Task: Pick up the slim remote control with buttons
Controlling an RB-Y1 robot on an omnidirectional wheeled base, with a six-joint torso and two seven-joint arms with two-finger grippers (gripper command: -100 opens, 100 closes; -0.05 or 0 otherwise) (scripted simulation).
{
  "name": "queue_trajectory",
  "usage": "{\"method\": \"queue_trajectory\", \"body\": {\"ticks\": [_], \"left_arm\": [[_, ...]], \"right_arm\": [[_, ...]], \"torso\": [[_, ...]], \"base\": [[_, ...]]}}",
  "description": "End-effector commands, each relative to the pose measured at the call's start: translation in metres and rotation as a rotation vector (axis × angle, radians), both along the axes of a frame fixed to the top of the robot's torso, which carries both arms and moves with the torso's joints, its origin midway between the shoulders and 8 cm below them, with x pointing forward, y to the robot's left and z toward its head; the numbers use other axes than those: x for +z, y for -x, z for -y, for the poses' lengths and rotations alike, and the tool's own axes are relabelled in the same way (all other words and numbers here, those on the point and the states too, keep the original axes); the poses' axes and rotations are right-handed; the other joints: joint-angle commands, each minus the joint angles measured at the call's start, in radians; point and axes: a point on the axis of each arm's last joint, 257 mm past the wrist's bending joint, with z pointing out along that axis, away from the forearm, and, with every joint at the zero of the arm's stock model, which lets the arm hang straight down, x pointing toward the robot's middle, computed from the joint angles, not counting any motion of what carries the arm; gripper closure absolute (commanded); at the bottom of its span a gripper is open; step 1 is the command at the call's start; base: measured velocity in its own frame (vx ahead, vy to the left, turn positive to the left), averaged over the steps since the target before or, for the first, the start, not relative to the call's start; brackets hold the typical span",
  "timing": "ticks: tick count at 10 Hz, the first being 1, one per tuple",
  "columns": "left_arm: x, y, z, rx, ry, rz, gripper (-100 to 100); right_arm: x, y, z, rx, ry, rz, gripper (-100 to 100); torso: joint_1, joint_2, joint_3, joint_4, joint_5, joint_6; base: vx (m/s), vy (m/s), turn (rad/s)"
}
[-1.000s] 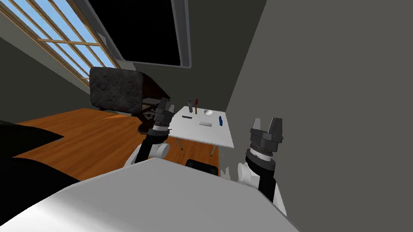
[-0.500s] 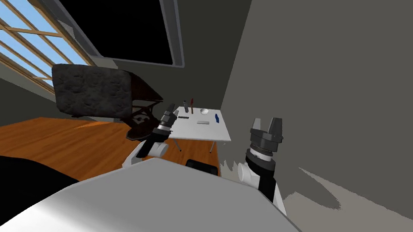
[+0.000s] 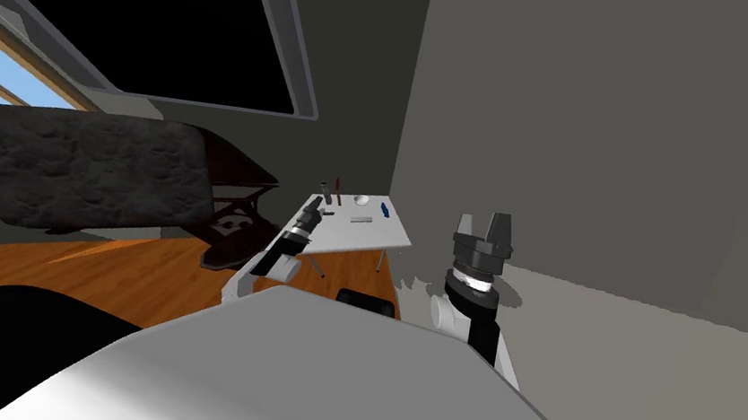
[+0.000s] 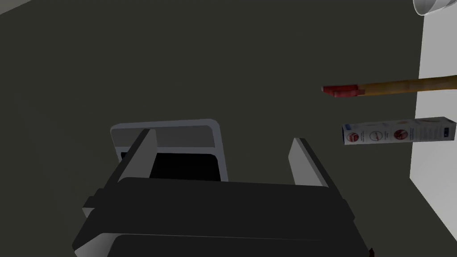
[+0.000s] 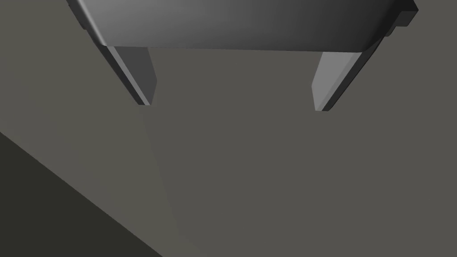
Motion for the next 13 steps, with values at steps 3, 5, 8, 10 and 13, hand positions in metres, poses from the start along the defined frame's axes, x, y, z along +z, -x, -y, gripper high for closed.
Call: {"method": "queue_trajectory", "body": {"ticks": [3,5,8,10,13], "left_arm": [[-0.041,-0.017,-0.017,0.018,-0.004,-0.136,-100],[-0.069,-0.023,-0.035,0.037,-0.006,-0.226,-100],[-0.098,-0.027,-0.055,0.062,-0.006,-0.318,-100],[-0.126,-0.028,-0.079,0.094,-0.001,-0.410,-100],[-0.160,-0.027,-0.125,0.154,0.019,-0.543,-100]], "right_arm": [[0.000,0.000,0.000,0.000,0.000,0.000,0],[0.000,0.000,0.000,0.000,0.000,0.000,0],[0.000,0.000,0.000,0.000,0.000,0.000,0],[0.000,0.000,0.000,0.000,0.000,0.000,0],[0.000,0.000,0.000,0.000,0.000,0.000,0]], "torso": [[0.000,-0.001,-0.001,0.000,0.000,0.000],[0.000,-0.002,-0.001,0.000,0.000,0.000],[-0.001,-0.002,-0.001,0.000,0.000,-0.001],[-0.002,-0.005,-0.003,-0.001,0.000,0.000],[0.000,-0.003,-0.002,-0.001,0.000,-0.002]], "base": [[-0.061,0.053,-0.176],[-0.043,0.047,-0.234],[-0.048,0.037,-0.160],[-0.030,0.029,-0.244],[-0.050,0.040,-0.318]]}}
